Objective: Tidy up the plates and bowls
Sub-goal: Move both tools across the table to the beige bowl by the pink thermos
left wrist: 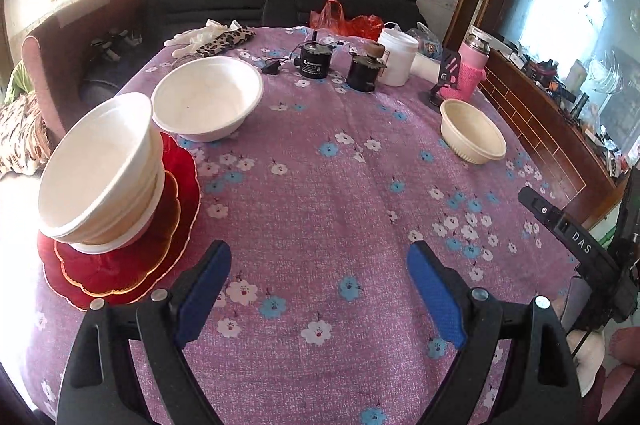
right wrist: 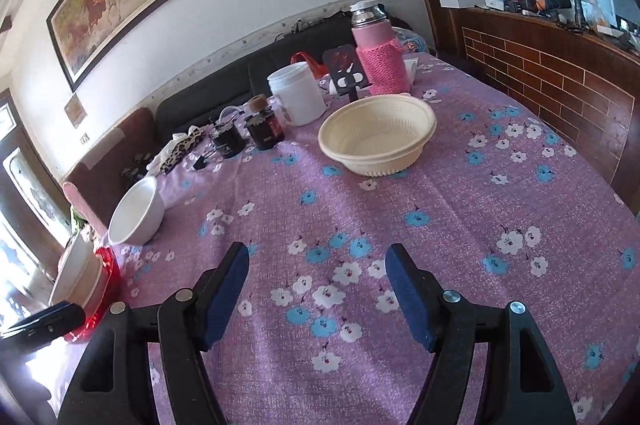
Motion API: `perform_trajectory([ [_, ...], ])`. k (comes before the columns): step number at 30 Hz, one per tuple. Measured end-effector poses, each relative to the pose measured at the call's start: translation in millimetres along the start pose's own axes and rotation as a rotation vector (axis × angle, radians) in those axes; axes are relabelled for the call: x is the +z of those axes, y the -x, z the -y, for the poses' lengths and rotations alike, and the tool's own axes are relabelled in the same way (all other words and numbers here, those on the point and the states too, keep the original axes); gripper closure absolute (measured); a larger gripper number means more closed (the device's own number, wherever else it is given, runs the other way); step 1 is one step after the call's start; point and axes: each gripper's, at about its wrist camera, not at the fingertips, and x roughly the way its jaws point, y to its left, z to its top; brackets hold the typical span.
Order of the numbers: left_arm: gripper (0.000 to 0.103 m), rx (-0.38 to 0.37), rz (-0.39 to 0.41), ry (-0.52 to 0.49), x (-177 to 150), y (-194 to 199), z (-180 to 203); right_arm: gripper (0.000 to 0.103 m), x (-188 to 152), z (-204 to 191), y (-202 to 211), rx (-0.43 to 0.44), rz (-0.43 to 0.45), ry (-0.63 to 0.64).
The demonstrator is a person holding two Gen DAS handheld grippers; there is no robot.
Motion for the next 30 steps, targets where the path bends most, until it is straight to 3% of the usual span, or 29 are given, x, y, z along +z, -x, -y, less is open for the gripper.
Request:
perform_trajectory([
  [11,0.014,-0.089,-0.03,0.033,29.4,-28.4,18.2,0.028,64.0,69.1,-22.3,-0.128,0.04,-0.165],
  [19,0.014,-0.11,-0.085,-0.011,29.7,-54.1,56.7,0.028,85.7,98.5,-69.0,-0.132,0.011,-0.285],
  [25,0.014,-0.096,-0.128,0.006,34.0,-76.0,59.6,0.028,96.1,116.0,-106.2,-0.164,0.001,-0.332],
  [30,0.014,-0.084,-0.11,0.016,54.9,-92.3,62.2,0.028,103.1,126.8,-125.1,-0.144,-0.004,-0.381],
])
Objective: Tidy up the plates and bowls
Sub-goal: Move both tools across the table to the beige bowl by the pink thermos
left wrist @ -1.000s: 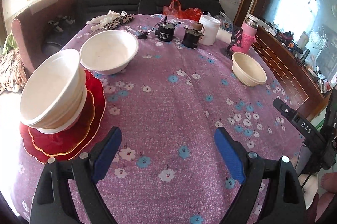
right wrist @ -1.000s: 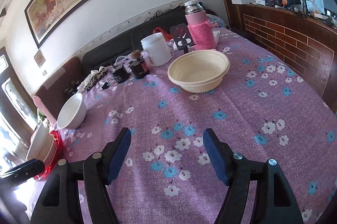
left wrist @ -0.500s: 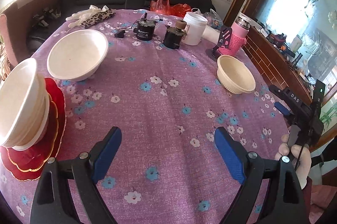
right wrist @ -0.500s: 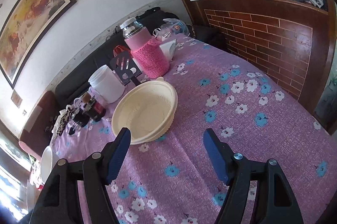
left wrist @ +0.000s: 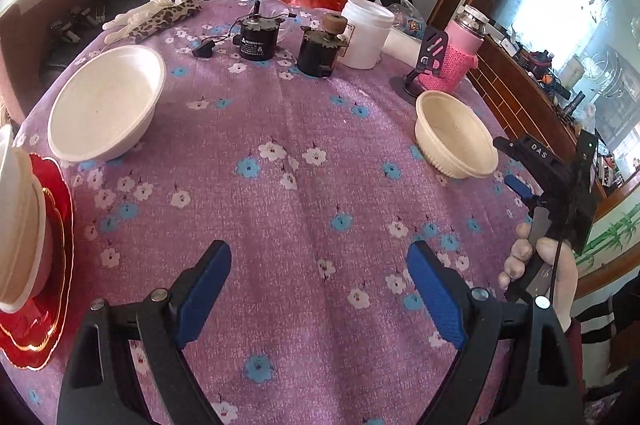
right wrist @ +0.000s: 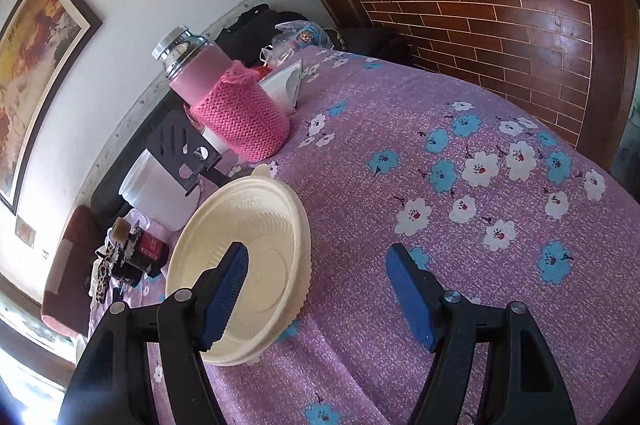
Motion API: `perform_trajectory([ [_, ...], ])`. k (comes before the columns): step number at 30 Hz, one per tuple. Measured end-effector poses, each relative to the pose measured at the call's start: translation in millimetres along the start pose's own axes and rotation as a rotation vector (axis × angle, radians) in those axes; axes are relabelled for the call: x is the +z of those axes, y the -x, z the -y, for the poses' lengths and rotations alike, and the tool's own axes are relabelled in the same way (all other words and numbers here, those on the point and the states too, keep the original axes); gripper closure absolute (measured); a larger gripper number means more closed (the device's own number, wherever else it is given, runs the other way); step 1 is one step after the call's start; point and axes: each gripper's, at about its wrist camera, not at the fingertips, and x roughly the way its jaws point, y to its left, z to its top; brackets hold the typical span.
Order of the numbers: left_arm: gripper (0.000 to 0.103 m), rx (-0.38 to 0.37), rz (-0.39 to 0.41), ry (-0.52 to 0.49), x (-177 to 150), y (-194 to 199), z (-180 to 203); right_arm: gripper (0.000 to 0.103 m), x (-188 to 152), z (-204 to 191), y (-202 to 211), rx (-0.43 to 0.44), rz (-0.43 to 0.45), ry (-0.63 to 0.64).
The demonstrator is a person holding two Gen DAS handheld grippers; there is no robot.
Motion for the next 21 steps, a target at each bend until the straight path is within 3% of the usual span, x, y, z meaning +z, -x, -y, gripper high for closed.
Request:
perform_trajectory([
  [5,0.014,-0.038,0.008,0.036,34.6,-26.2,10.7,0.028,0.6,1.0,-13.1,0.025,-0.034,0.013],
  [13,0.014,-0.136,-0.045,0.025,83.5,-104.4,69.1,0.028,0.5,0.1,-32.3,0.054,-0.094,0.049],
  [21,0.014,-0.09,-0.08,-0.02,110.7,-165.1,109.4,0.03,-1.5,-9.4,-33.6,0.023,-0.086,0.128],
])
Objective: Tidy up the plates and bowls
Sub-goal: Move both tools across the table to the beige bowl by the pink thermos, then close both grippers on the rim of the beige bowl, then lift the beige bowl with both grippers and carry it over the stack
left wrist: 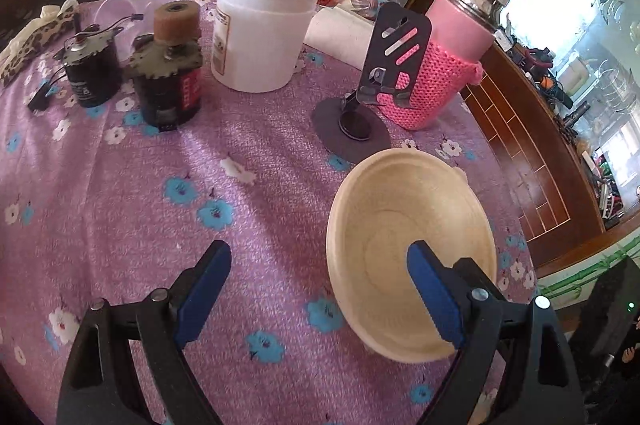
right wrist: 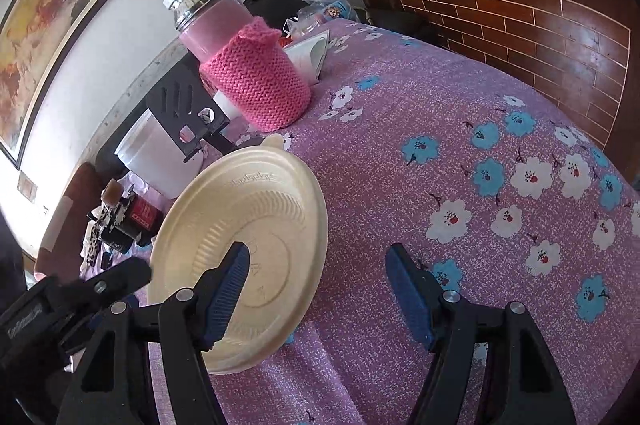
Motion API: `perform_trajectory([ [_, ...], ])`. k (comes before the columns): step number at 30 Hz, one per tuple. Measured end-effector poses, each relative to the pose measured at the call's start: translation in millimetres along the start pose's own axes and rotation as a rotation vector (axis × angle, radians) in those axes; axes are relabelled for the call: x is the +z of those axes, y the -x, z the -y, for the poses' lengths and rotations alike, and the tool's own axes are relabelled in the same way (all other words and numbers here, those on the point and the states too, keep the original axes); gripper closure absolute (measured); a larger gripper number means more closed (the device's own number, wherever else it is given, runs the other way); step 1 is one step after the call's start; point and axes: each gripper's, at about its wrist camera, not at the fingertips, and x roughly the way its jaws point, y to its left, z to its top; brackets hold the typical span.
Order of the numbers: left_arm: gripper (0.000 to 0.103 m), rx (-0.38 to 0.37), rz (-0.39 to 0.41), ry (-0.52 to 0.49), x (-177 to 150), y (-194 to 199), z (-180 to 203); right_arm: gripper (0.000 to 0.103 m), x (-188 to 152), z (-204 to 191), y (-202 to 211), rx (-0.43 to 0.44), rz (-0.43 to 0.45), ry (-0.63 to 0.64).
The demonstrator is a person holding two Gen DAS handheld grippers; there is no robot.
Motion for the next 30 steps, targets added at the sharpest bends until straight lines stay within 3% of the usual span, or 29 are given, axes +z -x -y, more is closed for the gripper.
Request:
perform_trajectory([
  [4,0.016,0.015,-0.032,-0.017,4.0,-21.3,7.0,0.037,1.0,3.6,-4.7,0.0,-0.019,-0.005],
  [7,0.025,0.026,-0.043,-0.045,3.5,-30.3,13.1,0.04,1.5,5.2,-5.4,0.0,-0.021,-0.002],
  [13,0.065,0.072,-0.054,-0.092,2.5,-37.8,21.0,0.056,1.3,5.9,-7.9,0.015,-0.031,0.003],
  [15,0.092,0.067,-0.063,-0.106,1.4,-37.2,23.2,0.066,0.7,5.5,-9.3,0.032,-0.039,0.002],
  [17,0.091,0.058,-0.061,-0.101,0.0,-32.5,23.3,0.077,-0.5,3.7,-10.2,0.059,-0.049,0.003],
  [19,0.091,0.069,-0.039,-0.11,-2.1,-23.8,23.5,0.082,-2.2,-0.7,-9.8,0.066,-0.05,0.022],
  [22,0.091,0.088,-0.003,-0.111,-7.2,-6.5,18.7,0.083,-5.3,-9.5,-7.5,0.08,-0.051,0.048],
  [30,0.089,0.189,0.134,-0.109,-37.1,60.4,-11.8,0.083,-24.5,-48.6,7.1,0.221,-0.06,0.14],
])
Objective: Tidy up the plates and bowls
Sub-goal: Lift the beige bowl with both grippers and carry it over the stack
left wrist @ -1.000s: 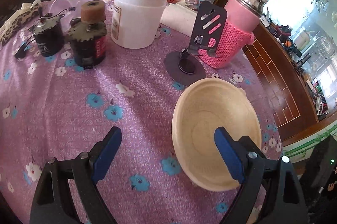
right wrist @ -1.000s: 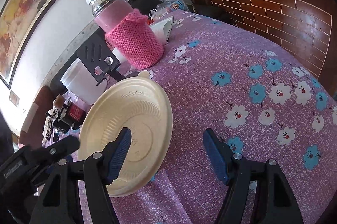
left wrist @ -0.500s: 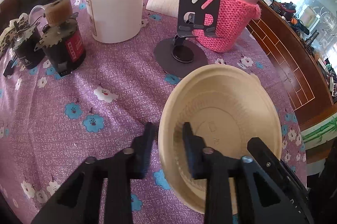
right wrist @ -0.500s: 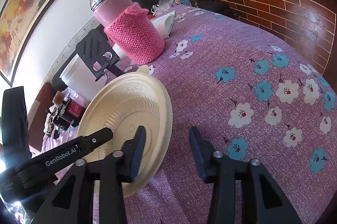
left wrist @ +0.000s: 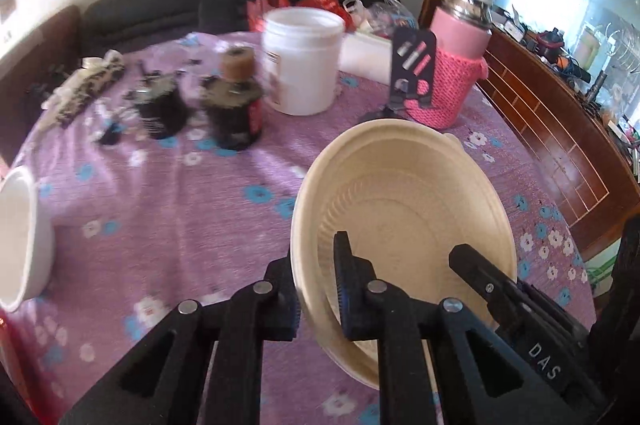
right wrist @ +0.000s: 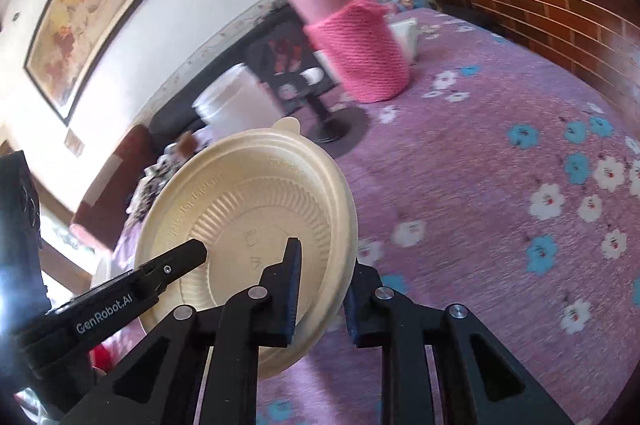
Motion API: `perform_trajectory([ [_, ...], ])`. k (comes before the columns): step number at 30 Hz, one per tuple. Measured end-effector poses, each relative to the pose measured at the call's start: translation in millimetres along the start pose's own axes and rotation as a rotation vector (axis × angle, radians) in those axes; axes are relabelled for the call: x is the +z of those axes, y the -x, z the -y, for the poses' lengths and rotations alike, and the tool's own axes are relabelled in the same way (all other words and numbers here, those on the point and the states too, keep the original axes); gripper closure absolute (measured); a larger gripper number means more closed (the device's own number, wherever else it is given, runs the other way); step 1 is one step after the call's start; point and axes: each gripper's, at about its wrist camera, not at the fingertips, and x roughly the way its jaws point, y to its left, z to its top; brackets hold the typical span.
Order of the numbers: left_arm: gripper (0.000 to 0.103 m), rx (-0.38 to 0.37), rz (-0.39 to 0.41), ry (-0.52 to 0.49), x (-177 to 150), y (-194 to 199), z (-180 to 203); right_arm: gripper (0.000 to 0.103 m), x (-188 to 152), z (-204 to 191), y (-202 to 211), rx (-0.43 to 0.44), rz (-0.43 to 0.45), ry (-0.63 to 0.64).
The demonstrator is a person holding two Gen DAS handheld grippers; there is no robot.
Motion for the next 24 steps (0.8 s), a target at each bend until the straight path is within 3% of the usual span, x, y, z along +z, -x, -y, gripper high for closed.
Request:
perform_trajectory([
  [14,0.087,0.198,0.159,0.003,-55.7,104.7,-51.6,0.082,-48.7,-83.6,13.2,0.212,-0.066,0.174],
  [24,0.086,0.205,0.191,0.037,-84.5,147.2,-73.8,0.082,-77.7,-118.0,39.8,0.233,-0.065,0.227],
])
